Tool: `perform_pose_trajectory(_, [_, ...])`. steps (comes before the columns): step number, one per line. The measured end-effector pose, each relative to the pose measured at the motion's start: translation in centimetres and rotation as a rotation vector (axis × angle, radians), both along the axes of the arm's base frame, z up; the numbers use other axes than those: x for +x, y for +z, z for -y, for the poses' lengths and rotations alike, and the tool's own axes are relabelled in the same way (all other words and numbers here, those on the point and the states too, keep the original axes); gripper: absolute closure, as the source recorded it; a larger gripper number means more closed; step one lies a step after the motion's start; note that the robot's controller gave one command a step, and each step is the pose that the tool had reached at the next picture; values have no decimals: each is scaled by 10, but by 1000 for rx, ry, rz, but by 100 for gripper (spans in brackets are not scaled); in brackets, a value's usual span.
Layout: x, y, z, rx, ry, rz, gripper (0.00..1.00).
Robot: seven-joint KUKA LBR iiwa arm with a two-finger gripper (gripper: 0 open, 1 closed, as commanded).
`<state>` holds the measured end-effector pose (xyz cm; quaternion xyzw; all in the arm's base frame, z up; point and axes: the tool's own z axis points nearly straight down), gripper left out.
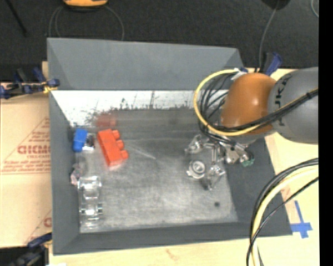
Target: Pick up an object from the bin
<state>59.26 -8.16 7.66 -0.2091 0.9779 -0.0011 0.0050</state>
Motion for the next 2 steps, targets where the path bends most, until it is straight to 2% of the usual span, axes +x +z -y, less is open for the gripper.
perform_pose_trajectory(1, [2,2,0,-1,-1,6,100])
perform_pose_trajectory(2, [3,8,2,-3,-1,-3,100])
